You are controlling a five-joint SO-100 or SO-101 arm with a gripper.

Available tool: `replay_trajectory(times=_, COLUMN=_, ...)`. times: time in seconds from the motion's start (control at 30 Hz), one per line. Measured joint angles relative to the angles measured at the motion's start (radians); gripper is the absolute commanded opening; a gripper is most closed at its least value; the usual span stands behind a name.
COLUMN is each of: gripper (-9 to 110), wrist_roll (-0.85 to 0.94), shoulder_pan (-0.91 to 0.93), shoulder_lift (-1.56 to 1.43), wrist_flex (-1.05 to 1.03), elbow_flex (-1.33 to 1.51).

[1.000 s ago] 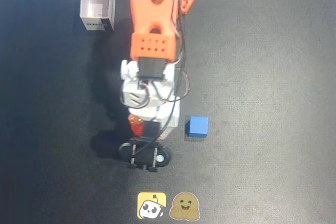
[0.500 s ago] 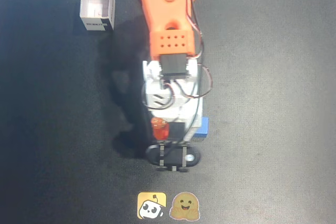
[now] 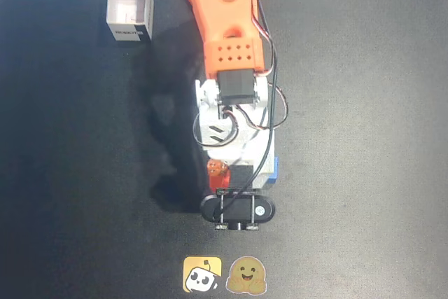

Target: Put the red cube on top of the blue cube.

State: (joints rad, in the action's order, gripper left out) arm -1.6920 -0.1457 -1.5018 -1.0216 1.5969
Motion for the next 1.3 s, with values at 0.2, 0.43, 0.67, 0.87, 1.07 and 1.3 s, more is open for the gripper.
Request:
replay_trajectory(times=0.2, gripper=6, wrist_roll=0.000, shoulder_pan=0.000, shoulder_lift=0.015, wrist_flex=0.002, elbow_flex=0.003)
replay_trajectory(times=0.43, gripper=6, wrist_roll=-0.009, shoulder_pan=-0.048, shoulder_lift=-0.037, wrist_flex=0.029, elbow_flex=0.147)
replay_trajectory(times=0.67, gripper=6, wrist_roll=-0.041, shoulder_pan=-0.110, shoulder_lift=-0.163, wrist_flex=0.094, elbow_flex=0.299)
replay_trajectory(times=0.87, gripper=6, wrist_roll=-0.044, shoulder_pan=-0.133, shoulder_lift=-0.206, wrist_flex=0.126, elbow_flex=0.373)
replay_trajectory(times=1.07, gripper=6, wrist_roll=-0.052, shoulder_pan=-0.137, shoulder_lift=-0.232, wrist_flex=0.173, elbow_flex=0.457)
replay_trajectory(times=1.3, gripper=6, wrist_roll=-0.052, shoulder_pan=-0.137, shoulder_lift=-0.233, wrist_flex=0.210, elbow_flex=0.511)
